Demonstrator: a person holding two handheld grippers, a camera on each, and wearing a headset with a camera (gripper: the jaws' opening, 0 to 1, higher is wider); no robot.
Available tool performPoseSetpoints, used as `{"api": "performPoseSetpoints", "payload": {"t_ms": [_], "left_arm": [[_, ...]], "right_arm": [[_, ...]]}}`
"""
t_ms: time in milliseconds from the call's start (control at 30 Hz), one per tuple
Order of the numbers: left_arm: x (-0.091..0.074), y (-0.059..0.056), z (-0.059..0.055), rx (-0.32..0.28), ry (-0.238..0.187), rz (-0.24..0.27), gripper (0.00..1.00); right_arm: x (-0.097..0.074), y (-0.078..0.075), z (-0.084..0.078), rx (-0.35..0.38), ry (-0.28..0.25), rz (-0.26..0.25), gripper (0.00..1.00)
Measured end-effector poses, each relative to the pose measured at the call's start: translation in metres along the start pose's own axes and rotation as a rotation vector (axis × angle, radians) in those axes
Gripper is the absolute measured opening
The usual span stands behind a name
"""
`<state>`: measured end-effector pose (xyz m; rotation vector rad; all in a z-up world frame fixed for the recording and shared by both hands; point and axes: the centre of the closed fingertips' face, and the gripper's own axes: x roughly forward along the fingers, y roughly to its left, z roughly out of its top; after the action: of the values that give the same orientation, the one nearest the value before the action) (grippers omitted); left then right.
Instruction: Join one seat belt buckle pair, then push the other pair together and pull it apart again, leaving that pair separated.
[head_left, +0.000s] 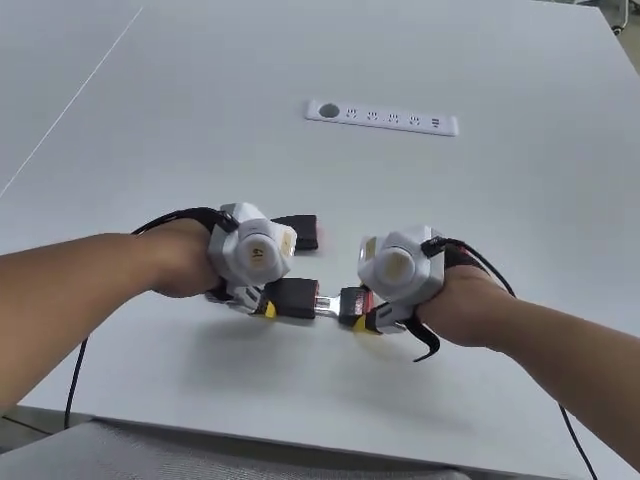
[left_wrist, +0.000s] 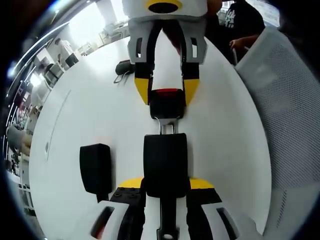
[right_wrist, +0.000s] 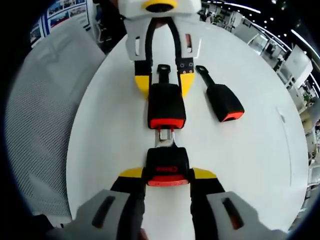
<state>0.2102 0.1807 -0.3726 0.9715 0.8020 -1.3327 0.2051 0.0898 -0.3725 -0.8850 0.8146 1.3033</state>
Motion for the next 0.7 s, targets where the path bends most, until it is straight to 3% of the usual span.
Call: {"api": "performPoseSetpoints", "payload": {"t_ms": [333, 700], "left_arm": [[-0.0001, 0.0001, 0.0003, -0.014, -0.004, 0.002, 0.31], [0.0001, 0.0019, -0.0002, -0.013, -0.028, 0.0, 0.31]], "right_arm": [[0.0033, -0.0023, 0.003, 0.01, -0.043, 0.024, 0.32], [0.0068, -0.004, 0.0114, 0.016, -0.05, 0.038, 0.32]]}}
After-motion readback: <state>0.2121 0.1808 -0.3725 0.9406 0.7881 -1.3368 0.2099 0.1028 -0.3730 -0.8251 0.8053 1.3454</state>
